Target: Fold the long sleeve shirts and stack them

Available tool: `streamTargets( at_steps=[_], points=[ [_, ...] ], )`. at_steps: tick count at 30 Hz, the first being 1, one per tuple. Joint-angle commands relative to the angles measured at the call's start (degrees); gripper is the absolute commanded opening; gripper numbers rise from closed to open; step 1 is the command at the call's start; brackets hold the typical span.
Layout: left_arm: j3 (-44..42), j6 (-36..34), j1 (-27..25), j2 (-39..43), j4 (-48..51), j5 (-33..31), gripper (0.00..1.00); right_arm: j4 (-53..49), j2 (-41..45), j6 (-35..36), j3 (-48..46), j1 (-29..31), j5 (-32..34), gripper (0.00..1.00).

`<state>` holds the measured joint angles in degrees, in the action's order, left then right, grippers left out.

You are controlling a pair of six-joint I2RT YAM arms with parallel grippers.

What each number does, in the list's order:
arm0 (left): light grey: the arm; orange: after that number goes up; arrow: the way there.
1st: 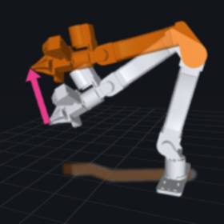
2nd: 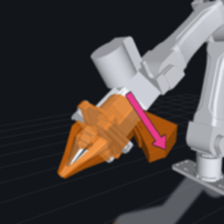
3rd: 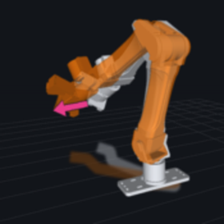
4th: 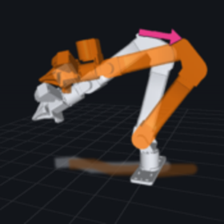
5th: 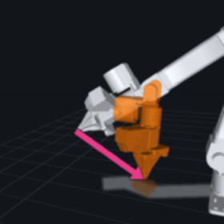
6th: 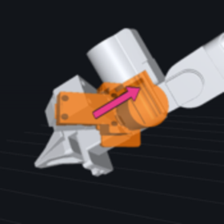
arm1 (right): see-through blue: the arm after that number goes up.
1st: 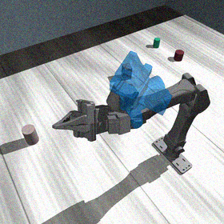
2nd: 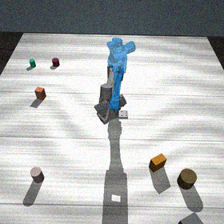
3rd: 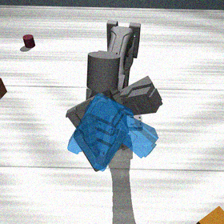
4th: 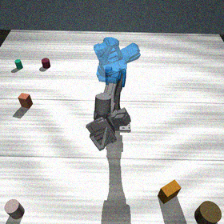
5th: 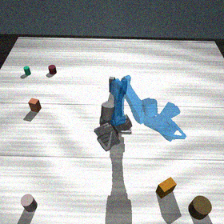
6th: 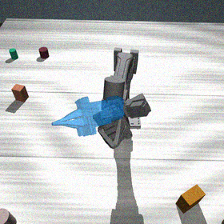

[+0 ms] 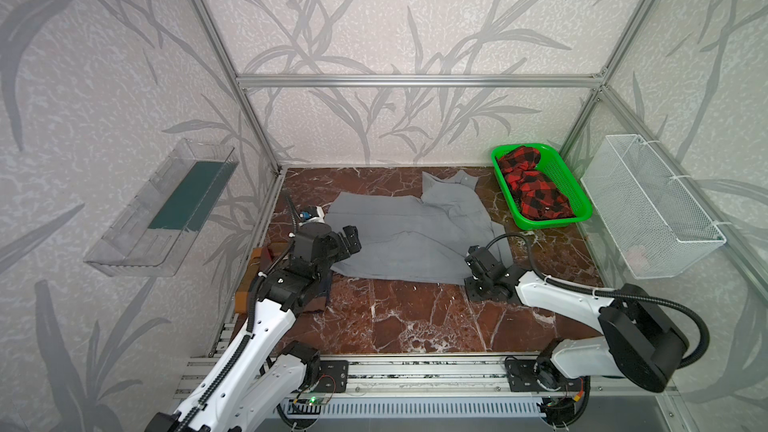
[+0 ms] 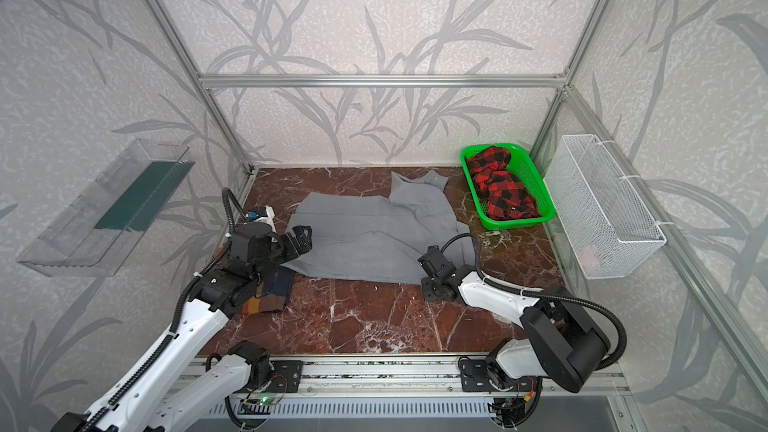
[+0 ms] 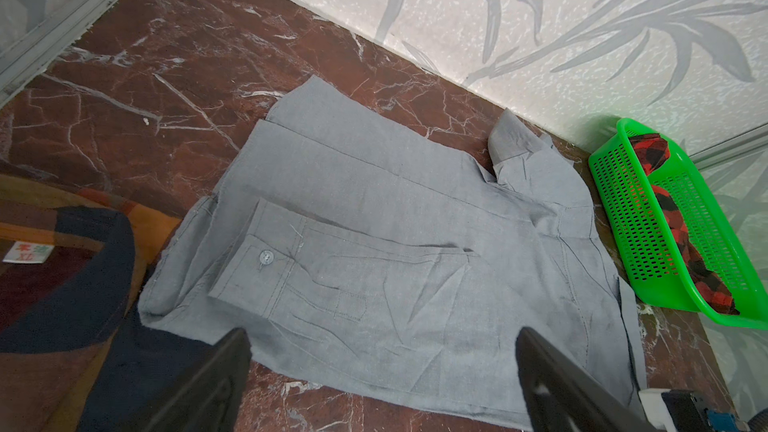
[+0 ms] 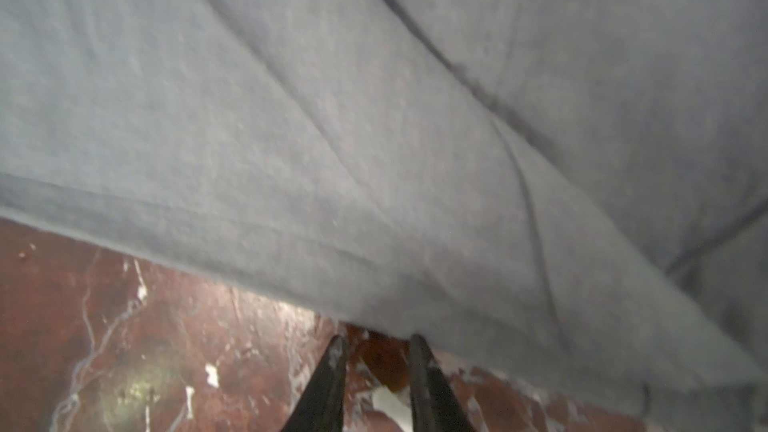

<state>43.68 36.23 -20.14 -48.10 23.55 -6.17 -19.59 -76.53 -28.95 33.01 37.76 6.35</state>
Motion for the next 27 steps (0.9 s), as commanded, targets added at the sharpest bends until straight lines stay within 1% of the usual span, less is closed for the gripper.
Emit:
streamTargets(
  at_steps=[1,4,7,13,16,18,22,27],
  points=[
    [-2.07,3.29,-1.22,-0.44,-0.35,-2.0,0.99,-3.99,4.63,-0.96,-0.23,-0.3,1.1,0.29],
    [-2.2,3.86,-1.59,-5.56,-1.99,-1.73,0.99,-4.52,7.28,-0.1,2.92,-0.32,1.46,0.28],
    [-0.22,4.03,-1.71,-13.01,-2.6,-2.0,0.99,-5.24,5.34,0.72,8.14,-0.62,2.67,0.28],
    [4.08,4.53,-1.72,-24.05,-3.21,-4.77,0.99,-3.33,-7.07,0.23,18.34,-2.45,1.3,0.26],
    [5.95,3.94,-1.74,-28.24,-2.64,-5.86,0.99,-5.09,-13.22,-0.53,23.59,-3.29,1.23,0.27],
    [6.81,3.72,-1.67,-30.23,-1.89,-6.15,0.99,-6.57,-16.44,-1.18,26.09,-3.92,-0.07,0.28],
    [7.07,5.02,-1.72,-33.54,-1.55,-5.41,0.99,-7.16,-19.69,-3.97,26.1,-4.76,1.16,0.32],
    [6.66,7.03,-1.92,-36.88,-1.87,-2.56,0.99,-7.9,-19.83,-7.23,23.27,-5.13,3.66,0.37]
  ],
)
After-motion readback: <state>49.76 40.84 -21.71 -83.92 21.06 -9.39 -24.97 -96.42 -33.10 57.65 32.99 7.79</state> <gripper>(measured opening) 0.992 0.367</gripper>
